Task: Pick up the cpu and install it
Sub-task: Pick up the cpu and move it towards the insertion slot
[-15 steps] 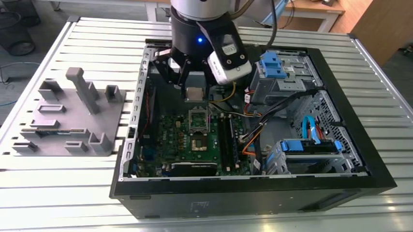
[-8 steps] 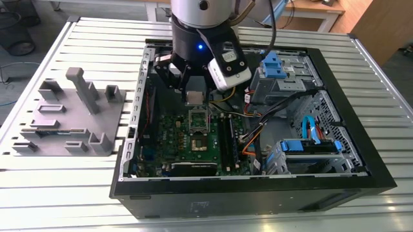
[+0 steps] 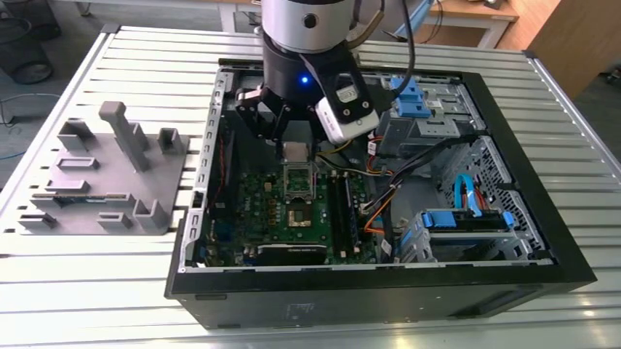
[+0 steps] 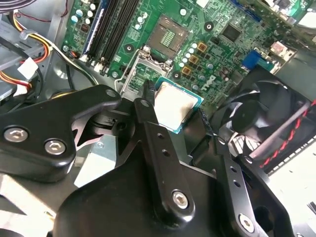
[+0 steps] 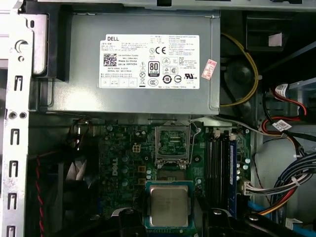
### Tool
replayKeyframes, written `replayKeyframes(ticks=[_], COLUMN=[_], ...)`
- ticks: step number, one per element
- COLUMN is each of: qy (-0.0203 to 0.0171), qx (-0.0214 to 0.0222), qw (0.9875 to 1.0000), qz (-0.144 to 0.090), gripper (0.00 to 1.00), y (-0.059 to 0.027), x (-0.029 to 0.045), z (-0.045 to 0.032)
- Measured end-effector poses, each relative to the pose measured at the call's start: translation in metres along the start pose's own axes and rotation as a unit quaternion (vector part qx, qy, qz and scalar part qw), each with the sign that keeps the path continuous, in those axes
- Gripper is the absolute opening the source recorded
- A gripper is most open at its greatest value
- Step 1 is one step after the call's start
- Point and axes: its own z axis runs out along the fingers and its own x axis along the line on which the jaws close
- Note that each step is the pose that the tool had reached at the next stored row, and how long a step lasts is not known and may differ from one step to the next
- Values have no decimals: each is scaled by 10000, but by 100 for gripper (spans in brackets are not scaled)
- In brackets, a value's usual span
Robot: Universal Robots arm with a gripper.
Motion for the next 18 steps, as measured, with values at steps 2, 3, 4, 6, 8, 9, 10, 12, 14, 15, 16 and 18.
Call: replayKeyframes(ticks=[2, 3, 4, 6, 8, 9, 10, 12, 14, 15, 16, 18], qy=[0, 0, 0, 0, -2, -2, -1, -1, 0, 0, 0, 0], qx=[-1, 0, 0, -3, -6, -6, -5, -5, -4, -4, -4, -4], qw=[10000, 10000, 10000, 10000, 10000, 10000, 10000, 10000, 10000, 10000, 10000, 10000], qz=[0, 0, 0, 0, 0, 0, 0, 0, 0, 0, 0, 0], gripper=[47, 47, 47, 47, 47, 47, 47, 47, 47, 47, 47, 47], y=[-1, -1, -1, -1, -1, -2, -3, -8, -16, -28, -35, -50], x=[-17, -20, -20, -20, -24, -24, -24, -25, -26, -28, -29, -32], z=[15, 18, 18, 18, 27, 35, 43, 66, 86, 105, 112, 128])
